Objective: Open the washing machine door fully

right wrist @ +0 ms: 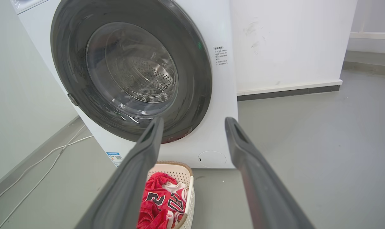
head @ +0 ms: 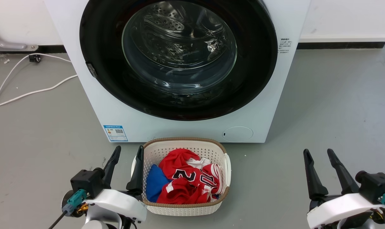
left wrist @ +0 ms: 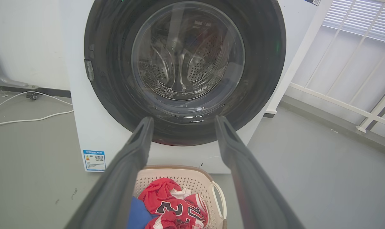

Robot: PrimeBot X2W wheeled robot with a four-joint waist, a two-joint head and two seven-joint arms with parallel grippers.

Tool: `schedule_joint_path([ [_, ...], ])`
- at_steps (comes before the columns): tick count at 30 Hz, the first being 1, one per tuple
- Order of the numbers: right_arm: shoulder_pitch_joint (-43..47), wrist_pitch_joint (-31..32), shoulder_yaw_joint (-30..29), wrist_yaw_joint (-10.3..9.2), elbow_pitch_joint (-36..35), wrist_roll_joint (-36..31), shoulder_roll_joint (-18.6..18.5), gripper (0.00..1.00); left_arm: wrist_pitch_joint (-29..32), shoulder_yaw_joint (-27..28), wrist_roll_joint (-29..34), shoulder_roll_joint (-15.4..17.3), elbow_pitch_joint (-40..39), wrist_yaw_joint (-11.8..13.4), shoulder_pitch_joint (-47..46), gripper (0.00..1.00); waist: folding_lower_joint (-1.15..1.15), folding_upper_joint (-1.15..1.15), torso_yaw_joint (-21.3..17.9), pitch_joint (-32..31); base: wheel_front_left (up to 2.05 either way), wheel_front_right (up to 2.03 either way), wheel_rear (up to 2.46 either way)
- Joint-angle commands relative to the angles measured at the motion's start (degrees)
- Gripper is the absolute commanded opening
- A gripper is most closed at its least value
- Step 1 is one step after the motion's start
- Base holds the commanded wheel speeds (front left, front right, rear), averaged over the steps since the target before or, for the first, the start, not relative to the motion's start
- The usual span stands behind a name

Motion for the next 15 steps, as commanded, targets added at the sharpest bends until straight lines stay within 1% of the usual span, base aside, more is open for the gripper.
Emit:
schedule_joint_path([
  [1,0.02,-0.32,-0.13,0.11,-0.81,-1.34,0.08,1.00,-0.50,-0.19,1.12,0.22,-0.19,0.16,-1.18,1.00,0.00,0.00,0.02,-0.02,0.00,0.00,0.00],
  [15,1.48,-0.95,-0.42,0.12,-1.76,-6.97,0.61,1.00,-2.10,-0.56,6.30,-0.07,0.45,-0.36,-1.12,1.00,0.00,0.00,-0.10,-0.15,0.00,0.00,0.00],
])
